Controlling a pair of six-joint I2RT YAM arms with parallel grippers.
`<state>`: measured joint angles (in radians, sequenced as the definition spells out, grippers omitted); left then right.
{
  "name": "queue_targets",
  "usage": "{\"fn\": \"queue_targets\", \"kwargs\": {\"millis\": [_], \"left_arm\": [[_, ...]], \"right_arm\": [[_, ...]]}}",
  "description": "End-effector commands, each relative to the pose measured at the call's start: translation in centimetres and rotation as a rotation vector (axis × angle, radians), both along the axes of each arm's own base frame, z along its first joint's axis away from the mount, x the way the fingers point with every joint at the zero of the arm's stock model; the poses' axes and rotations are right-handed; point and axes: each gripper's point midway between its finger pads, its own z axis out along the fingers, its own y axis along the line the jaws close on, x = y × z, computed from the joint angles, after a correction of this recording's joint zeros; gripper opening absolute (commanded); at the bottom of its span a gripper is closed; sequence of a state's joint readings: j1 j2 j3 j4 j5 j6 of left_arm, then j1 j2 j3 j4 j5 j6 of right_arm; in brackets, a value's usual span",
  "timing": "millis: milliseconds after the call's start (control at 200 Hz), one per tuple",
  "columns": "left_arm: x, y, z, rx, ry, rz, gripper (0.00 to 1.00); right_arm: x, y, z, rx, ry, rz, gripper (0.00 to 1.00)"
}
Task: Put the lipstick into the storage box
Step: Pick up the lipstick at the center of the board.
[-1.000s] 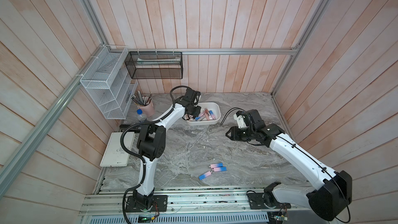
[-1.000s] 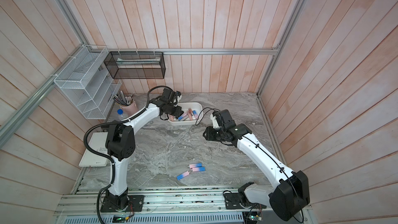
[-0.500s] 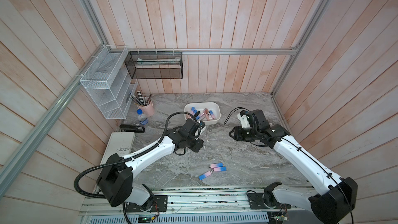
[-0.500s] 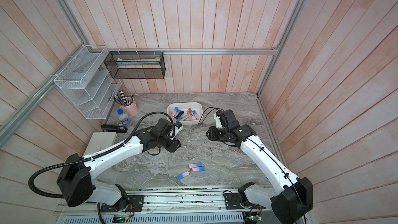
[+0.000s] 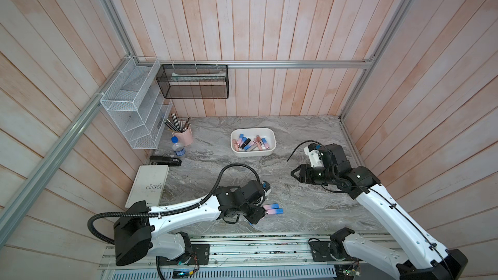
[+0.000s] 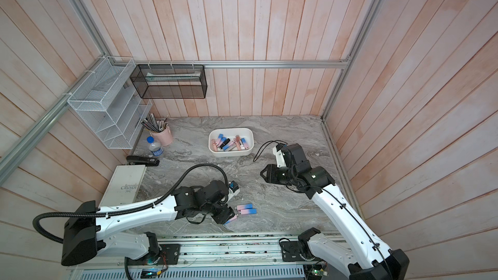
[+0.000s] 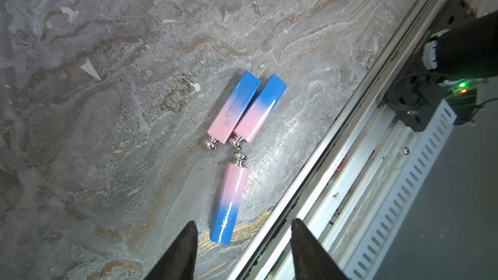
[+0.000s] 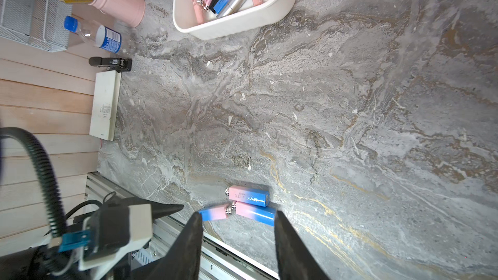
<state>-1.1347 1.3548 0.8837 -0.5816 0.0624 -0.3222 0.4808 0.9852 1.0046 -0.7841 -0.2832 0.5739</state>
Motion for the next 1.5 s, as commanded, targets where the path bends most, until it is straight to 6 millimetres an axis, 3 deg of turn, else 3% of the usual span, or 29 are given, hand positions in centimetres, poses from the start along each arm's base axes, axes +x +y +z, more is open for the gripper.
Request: {"fn": "queue_targets", "kwargs": {"millis": [0,355,750,800,890,1030,1496], "left_arm": [[-0.4,0.5,-1.4,0.052,-0.016,0.022,0.58],[-1.0,1.4,-4.9,0.125,-0.009,0.021,0.58],[-1.0,0.5,-7.3,0.15,0.006,-0.007,0.57],[-1.0,0.5,-7.6,0.155,0.008,-0.011,0.54],[-1.0,0.5,-7.8,0.16,0.01,-0.018,0.37],[-1.0,0.7,-7.8,0.171,0.006,-0.027,0.23],[-0.4,1.1,-9.0,0.22,0.036,-0.039,0.22]], "right_arm": [[-1.4,-0.3,-0.7,0.027,0.058,-0.02,0.45],[-2.7,-1.1,0.5,0.054,0.039,-0.048,0.45],[-2.6,-0.9,1.4,0.069,0.026,-0.044,0.46],[-2.6,-0.9,1.3,0.065,0.029,-0.044,0.46],[-2.7,-0.9,1.1,0.064,0.034,-0.045,0.46],[-2.5,-0.8,1.0,0.063,0.036,-0.044,0.46],[-1.3,-0.1,-0.2,0.038,0.055,-0.028,0.46]]}}
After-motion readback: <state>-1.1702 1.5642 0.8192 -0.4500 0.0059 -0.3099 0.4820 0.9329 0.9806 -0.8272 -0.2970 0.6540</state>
